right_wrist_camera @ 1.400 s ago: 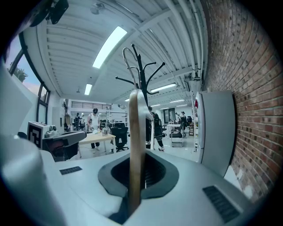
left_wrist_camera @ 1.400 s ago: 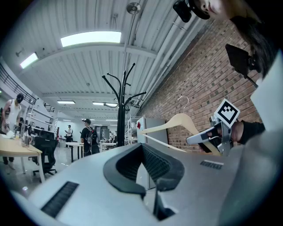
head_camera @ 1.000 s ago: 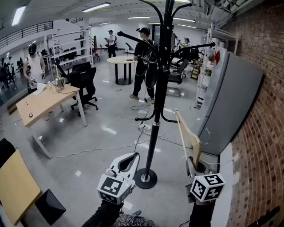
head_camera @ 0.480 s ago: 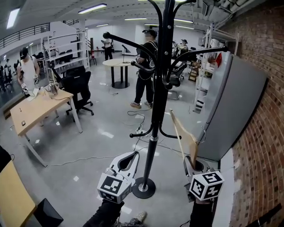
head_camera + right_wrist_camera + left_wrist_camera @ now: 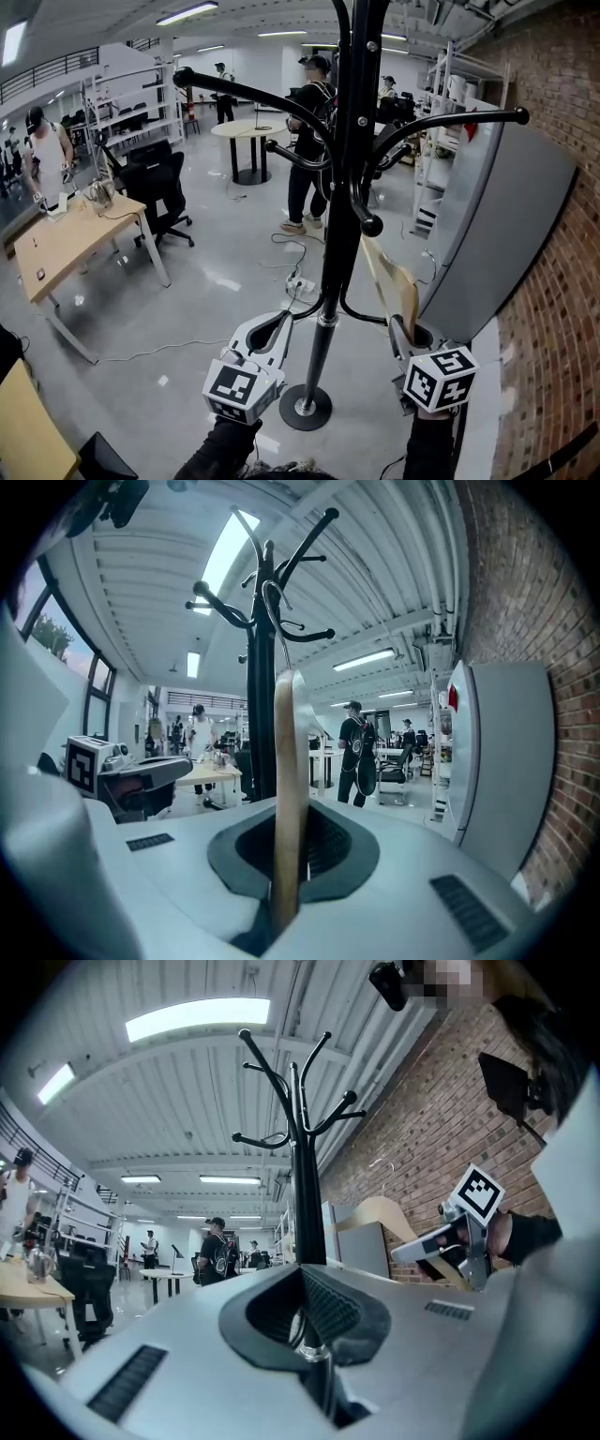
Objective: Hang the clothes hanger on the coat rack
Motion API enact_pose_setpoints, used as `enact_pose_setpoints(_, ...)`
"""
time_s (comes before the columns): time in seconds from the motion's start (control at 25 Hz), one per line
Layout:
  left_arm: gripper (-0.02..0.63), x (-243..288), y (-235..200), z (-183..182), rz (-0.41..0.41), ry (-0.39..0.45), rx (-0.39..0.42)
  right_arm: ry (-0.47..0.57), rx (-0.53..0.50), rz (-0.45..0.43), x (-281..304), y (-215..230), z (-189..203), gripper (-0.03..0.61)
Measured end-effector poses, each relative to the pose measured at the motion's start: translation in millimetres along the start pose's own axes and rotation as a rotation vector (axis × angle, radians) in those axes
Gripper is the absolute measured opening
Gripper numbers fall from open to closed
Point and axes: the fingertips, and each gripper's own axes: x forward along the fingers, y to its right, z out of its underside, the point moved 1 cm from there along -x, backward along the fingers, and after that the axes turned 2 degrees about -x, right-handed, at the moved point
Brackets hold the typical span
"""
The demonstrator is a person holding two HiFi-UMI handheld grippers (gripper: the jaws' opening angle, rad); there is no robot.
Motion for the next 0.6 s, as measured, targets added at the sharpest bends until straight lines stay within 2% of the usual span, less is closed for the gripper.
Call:
enact_pose_setpoints(0.32,0.008,32.9,-36.5,-15.6,-0.02,0.012,0.044,0.051,-0.055,-0.013,44.1,17.0,-59.1,0.009)
enact_pose_setpoints(0.6,0.008,53.7,-56.9,-9.5,-0.039,0.02,0.012,0.065,-0.101,-0.057,82.0,20.3,-93.9,0.009)
